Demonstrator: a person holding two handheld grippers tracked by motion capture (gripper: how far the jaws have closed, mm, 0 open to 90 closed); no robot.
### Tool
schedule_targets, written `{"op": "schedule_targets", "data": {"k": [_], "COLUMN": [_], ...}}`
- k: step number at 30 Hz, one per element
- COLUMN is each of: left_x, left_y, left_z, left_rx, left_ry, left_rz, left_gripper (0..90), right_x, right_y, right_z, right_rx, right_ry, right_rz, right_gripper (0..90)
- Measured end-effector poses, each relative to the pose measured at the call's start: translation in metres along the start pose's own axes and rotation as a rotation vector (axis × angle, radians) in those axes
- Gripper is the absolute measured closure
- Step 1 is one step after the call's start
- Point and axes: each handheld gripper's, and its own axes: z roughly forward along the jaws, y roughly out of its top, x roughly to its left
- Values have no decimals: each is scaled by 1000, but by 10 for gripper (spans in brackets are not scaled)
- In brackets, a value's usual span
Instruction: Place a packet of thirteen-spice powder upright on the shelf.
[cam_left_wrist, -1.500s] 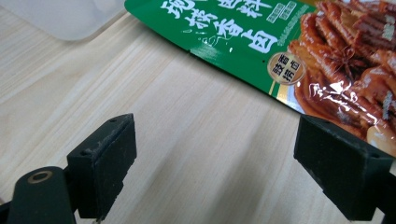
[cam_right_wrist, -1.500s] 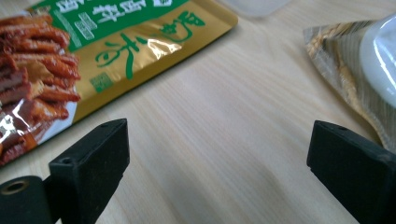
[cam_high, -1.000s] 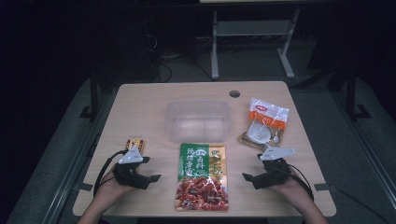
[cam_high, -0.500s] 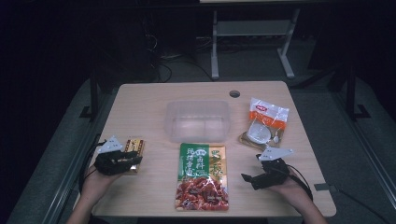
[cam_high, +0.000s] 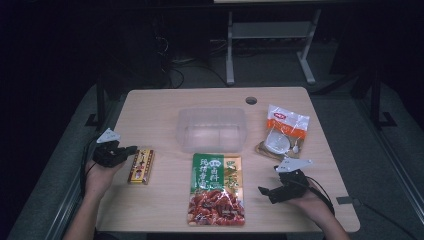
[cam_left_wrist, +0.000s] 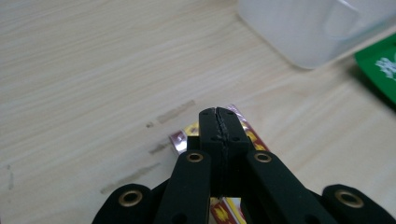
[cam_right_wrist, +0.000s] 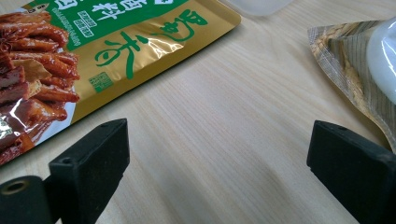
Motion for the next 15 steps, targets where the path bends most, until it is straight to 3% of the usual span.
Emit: {"op": "schedule_targets", "data": {"k": [4, 7, 15], "left_x": [6, 10, 18], "left_y": [2, 2, -5], "left_z": [13, 18, 16], "left_rx": [27, 18, 47], "left_ry": [23, 37, 94], "left_rz": [-9, -25, -14], "left_gripper": [897, 897, 896], "right_x": [0, 0, -1], "right_y": [0, 0, -1], "right_z": [1, 0, 0], "right_rx": [4, 2, 0], "right_ry": [0, -2, 0], "right_rz": [-5, -4, -7], "right_gripper": [58, 58, 60]}}
